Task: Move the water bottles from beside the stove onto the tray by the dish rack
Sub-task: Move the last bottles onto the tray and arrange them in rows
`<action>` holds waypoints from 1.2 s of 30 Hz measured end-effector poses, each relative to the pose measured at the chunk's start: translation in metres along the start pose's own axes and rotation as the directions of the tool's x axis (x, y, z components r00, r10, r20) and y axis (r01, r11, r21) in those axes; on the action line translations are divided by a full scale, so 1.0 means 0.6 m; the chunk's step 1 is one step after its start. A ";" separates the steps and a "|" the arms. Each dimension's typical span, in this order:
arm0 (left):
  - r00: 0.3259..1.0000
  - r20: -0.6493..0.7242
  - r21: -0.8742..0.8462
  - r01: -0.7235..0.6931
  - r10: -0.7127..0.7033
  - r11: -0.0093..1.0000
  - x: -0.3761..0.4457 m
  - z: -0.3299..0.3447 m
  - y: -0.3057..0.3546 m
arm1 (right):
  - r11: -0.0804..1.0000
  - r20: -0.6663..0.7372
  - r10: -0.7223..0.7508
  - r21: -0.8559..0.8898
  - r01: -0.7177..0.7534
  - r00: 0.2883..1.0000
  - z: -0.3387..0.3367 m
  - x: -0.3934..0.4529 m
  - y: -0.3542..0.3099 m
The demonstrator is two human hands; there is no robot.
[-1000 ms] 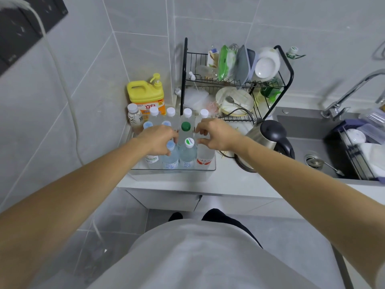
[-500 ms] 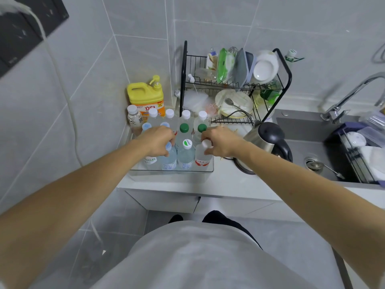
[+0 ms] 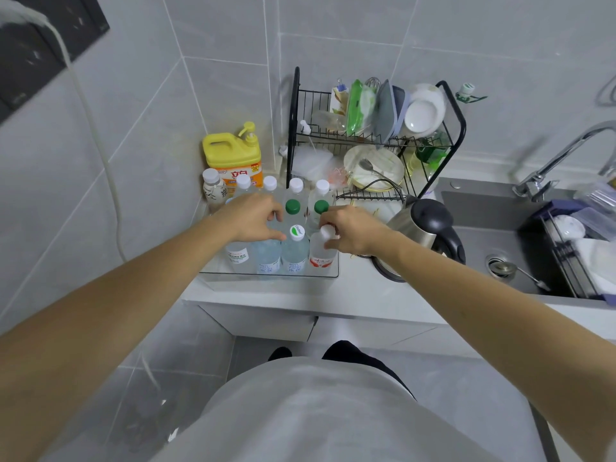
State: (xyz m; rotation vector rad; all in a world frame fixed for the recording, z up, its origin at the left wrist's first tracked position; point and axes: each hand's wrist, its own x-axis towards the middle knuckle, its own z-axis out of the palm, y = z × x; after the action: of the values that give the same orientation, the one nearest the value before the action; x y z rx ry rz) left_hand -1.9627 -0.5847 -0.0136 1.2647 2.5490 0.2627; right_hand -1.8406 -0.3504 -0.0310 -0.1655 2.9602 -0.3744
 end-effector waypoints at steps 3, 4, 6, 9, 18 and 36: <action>0.997 -0.075 -0.074 0.029 -0.035 0.997 0.001 -0.018 -0.010 | 0.990 -0.070 0.053 0.136 -0.043 0.996 -0.012 -0.006 0.006; 0.994 -0.099 -0.094 0.040 -0.049 0.995 0.003 -0.025 -0.012 | 0.984 -0.101 0.072 0.167 -0.054 0.992 -0.018 -0.005 0.009; 0.989 -0.132 -0.129 0.052 -0.069 0.990 0.008 -0.037 -0.018 | 0.976 -0.154 0.105 0.207 -0.072 0.982 -0.031 0.003 0.016; 0.982 -0.154 -0.174 0.084 -0.112 0.981 0.018 -0.047 -0.029 | 0.972 -0.186 0.132 0.215 -0.091 0.974 -0.046 0.019 0.027; 0.988 -0.095 -0.157 0.106 -0.121 0.982 0.042 -0.046 -0.036 | 0.992 -0.134 0.038 0.122 -0.021 0.990 -0.056 0.070 0.022; 0.983 0.013 -0.148 0.184 -0.184 0.972 0.057 -0.019 -0.077 | 0.991 0.017 -0.127 0.042 0.126 0.992 -0.016 0.164 -0.020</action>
State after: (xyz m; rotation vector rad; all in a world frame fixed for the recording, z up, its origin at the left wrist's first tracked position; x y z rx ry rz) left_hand -2.0207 -0.5857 -0.0217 0.9679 2.5708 0.4047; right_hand -1.9375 -0.3724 -0.0324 -0.3518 2.9281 -0.4460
